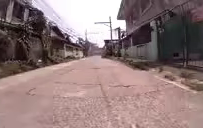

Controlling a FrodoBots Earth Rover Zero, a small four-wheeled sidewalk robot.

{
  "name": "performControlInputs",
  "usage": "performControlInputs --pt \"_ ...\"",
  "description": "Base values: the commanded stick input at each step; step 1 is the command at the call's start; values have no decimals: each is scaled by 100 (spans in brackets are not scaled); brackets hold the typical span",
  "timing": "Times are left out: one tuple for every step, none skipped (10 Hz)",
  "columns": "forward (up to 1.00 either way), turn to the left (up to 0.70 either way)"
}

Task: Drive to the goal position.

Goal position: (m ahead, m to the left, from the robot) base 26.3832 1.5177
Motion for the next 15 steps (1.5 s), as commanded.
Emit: performControlInputs --pt "100 1" --pt "100 1" --pt "100 1" --pt "100 1" --pt "100 1" --pt "100 1" --pt "100 1" --pt "100 1" --pt "100 1" --pt "100 1" --pt "100 1" --pt "100 1" --pt "100 1" --pt "100 1" --pt "100 1"
